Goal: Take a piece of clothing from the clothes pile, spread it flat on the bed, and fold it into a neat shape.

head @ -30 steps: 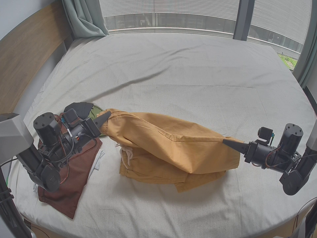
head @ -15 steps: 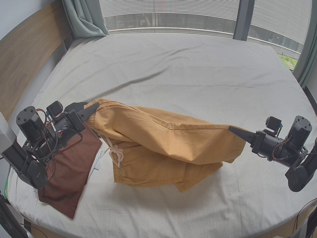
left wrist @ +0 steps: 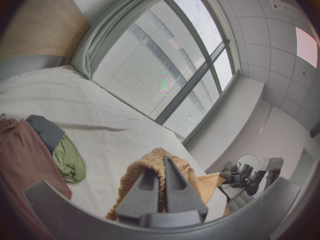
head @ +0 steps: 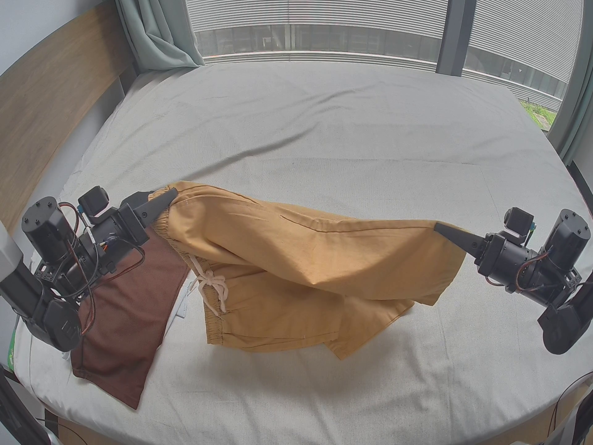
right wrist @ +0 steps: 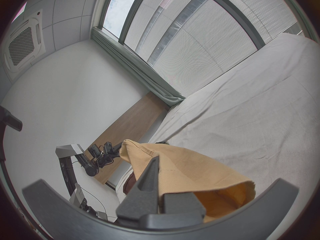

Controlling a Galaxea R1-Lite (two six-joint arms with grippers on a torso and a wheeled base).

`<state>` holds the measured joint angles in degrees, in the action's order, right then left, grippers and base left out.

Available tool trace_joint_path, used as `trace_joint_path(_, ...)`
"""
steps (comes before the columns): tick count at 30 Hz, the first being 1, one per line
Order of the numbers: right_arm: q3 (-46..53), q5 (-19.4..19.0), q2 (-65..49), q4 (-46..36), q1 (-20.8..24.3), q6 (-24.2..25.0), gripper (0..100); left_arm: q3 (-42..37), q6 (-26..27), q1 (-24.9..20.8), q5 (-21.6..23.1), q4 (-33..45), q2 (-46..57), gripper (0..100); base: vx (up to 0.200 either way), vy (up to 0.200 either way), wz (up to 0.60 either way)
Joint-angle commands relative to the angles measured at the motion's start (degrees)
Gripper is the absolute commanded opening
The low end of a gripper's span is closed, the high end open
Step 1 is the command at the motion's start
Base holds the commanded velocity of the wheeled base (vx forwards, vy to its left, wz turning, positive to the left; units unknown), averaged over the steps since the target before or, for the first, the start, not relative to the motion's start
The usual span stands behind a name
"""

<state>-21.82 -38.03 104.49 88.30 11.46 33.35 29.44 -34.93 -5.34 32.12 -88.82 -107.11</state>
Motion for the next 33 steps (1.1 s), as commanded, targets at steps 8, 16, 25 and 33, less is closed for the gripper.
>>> trace_joint_path(8, -0.8, -0.1, -3.1, 0.0, -0.9, 2.9, 0, -0.7, 0.2, -0.9, 0.8, -0.1, 0.1, 0, 0.0, 0.0, 0.0)
trace_joint_path(16, -1.3, 0.0, -3.0, 0.0, -1.8, 2.9, 0, -0.3, 0.4, -0.8, 0.7, -0.1, -0.1, 0, 0.0, 0.0, 0.0)
trace_joint_path(25, -2.0, 0.0, -3.0, 0.0, -3.0, 2.9, 0, 0.1, 0.5, -0.5, 0.5, -0.1, -0.6, 0, 0.0, 0.0, 0.0)
trace_joint_path(33, -3.0, 0.0, -3.1, 0.0, -3.9, 5.6, 0, 0.3, 0.6, -0.5, 0.1, -0.1, -1.8, 0, 0.0, 0.0, 0.0)
